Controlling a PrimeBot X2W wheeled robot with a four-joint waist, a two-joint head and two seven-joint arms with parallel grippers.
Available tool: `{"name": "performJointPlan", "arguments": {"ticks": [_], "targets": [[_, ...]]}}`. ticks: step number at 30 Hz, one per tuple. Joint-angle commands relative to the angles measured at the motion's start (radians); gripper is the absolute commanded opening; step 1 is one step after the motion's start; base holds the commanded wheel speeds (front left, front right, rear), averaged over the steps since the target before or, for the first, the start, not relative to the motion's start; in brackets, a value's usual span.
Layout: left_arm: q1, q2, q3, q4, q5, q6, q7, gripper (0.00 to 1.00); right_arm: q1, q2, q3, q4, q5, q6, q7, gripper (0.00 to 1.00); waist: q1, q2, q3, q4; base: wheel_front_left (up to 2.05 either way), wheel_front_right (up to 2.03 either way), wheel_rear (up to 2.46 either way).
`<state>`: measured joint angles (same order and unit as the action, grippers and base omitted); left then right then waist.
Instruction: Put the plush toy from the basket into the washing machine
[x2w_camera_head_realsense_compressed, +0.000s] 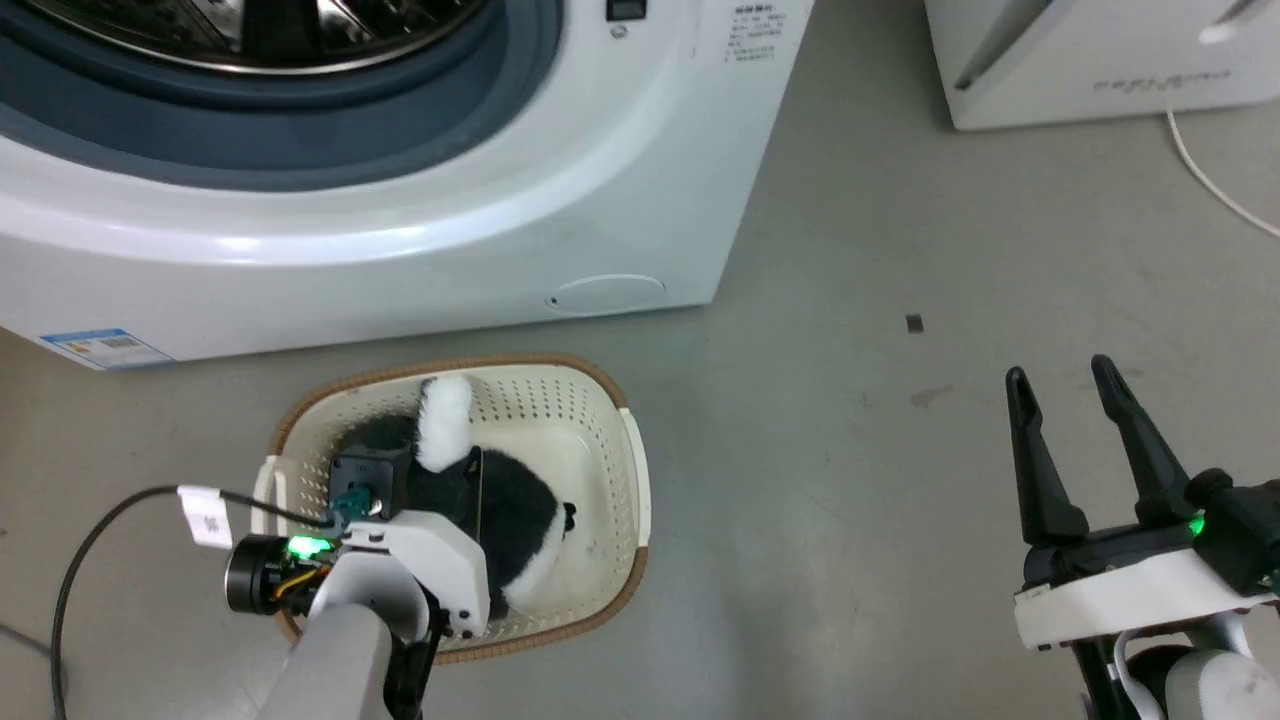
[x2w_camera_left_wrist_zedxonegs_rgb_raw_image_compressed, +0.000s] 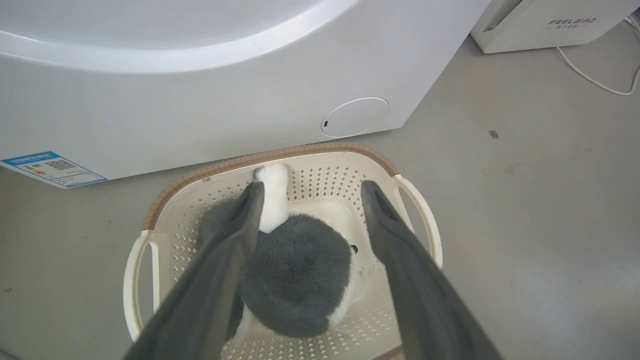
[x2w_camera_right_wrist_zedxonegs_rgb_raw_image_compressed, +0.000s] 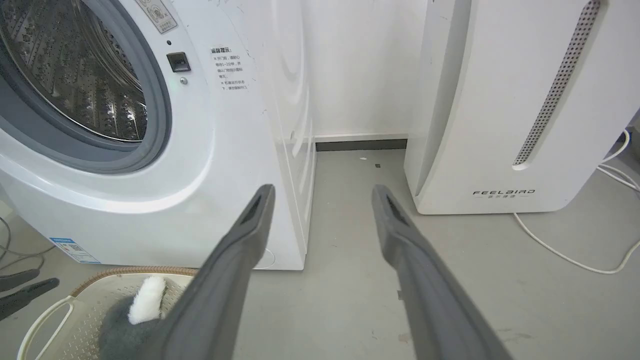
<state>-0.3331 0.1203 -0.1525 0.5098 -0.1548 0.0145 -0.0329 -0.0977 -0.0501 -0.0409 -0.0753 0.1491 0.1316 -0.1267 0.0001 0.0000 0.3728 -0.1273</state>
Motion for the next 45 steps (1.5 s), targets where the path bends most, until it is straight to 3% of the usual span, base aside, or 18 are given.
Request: {"name": "performJointPlan", "arguments": {"ticks": [1,10,22,30,39,45], "targets": [[-0.032,0.010,-0.008,0.024,-0.008,-0.003,0.005,1.00,-0.022,0.000,0.002,-0.009,0.011,0.000,-0.010,1.00,-0.0001,0.0000,0.024,-0.013,0.00,0.00,0.00],[-0.130,0.055,-0.034,0.133,-0.030,-0.012,0.020,1.00,-0.052,0.000,0.014,-0.024,0.045,-0.001,-0.029,1.00,-0.0001,0.0000,0.115,-0.049,0.00,0.00,0.00],[-0.255,0.070,-0.069,0.270,-0.068,-0.007,0.015,1.00,-0.090,0.000,0.022,-0.034,0.078,-0.001,-0.054,1.00,-0.0001,0.0000,0.227,-0.077,0.00,0.00,0.00],[-0.356,0.118,-0.082,0.360,-0.084,0.048,-0.017,1.00,-0.115,0.000,0.028,-0.070,0.099,-0.001,-0.071,1.00,-0.0001,0.0000,0.305,-0.093,0.00,0.00,0.00],[-0.470,0.162,-0.110,0.466,-0.109,0.055,-0.020,1.00,-0.142,0.000,0.038,-0.105,0.123,-0.001,-0.089,1.00,-0.0001,0.0000,0.399,-0.110,0.00,0.00,0.00],[-0.533,0.196,-0.127,0.551,-0.122,0.095,-0.007,1.00,-0.159,0.000,0.052,-0.119,0.137,-0.001,-0.102,1.00,-0.0001,0.0000,0.457,-0.127,0.00,0.00,0.00]]}}
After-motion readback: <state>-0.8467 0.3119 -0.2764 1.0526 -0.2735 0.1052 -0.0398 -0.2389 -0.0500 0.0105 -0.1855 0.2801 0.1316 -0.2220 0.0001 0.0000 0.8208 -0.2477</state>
